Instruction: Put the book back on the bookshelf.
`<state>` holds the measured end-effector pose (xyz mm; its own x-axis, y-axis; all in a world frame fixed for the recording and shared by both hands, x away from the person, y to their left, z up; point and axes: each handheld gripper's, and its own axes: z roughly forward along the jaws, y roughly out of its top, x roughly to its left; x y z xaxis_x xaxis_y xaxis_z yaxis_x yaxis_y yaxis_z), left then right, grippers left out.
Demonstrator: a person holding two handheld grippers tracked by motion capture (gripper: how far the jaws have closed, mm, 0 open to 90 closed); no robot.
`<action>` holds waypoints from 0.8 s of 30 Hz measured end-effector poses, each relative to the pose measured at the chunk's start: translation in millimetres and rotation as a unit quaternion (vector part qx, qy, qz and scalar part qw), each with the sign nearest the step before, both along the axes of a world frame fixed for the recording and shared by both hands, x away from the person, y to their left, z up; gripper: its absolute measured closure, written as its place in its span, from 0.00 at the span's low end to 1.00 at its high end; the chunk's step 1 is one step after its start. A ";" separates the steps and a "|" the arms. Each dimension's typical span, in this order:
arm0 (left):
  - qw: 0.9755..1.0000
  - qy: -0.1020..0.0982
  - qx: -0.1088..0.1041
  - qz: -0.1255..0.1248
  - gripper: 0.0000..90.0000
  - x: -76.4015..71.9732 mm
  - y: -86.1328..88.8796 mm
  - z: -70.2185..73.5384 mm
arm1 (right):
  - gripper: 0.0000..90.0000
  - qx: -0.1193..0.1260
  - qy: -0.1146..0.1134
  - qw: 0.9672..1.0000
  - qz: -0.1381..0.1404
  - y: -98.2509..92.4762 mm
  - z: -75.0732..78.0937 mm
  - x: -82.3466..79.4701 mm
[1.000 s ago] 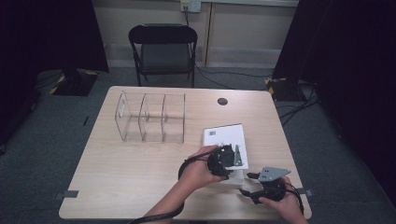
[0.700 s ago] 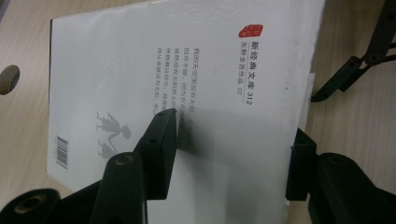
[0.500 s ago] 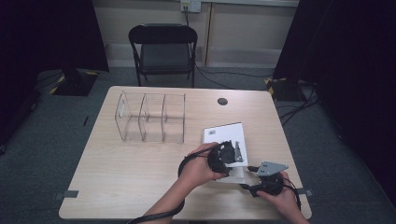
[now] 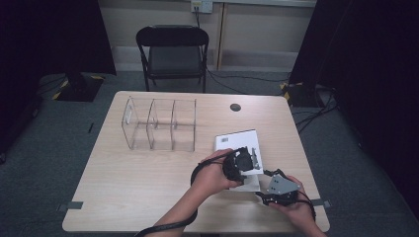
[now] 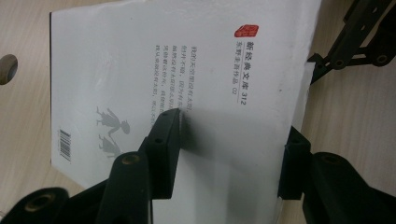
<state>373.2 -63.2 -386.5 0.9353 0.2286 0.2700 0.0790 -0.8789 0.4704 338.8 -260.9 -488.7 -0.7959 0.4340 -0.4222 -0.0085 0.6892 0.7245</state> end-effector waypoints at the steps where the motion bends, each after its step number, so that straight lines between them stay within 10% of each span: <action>1: 1.000 0.000 0.001 -0.001 0.58 0.1 0.6 0.4 | 0.35 -0.006 -0.011 1.000 0.007 0.9 1.0 -0.2; 9: 1.000 0.004 0.000 -0.004 0.57 -0.8 4.6 0.0 | 0.47 -0.078 -0.069 0.992 0.077 15.7 12.3 -3.7; 16: 0.999 0.006 -0.047 -0.009 0.51 -3.2 13.6 4.3 | 0.56 -0.053 -0.043 0.995 0.075 13.8 34.0 -5.0; 19: 0.992 0.008 -0.126 -0.015 0.46 -4.4 32.2 18.8 | 0.65 -0.046 -0.031 0.997 0.059 8.2 51.3 -2.4; 24: 0.990 -0.006 -0.142 -0.014 0.38 -9.2 53.7 29.2 | 0.70 -0.020 -0.012 0.999 0.047 -2.7 68.9 1.9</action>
<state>364.0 -9.5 -357.4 0.9394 0.2713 0.2094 0.0496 -0.7122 0.7002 340.8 -263.6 -419.8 -0.8218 0.3404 -0.4569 -0.0906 0.7136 0.6947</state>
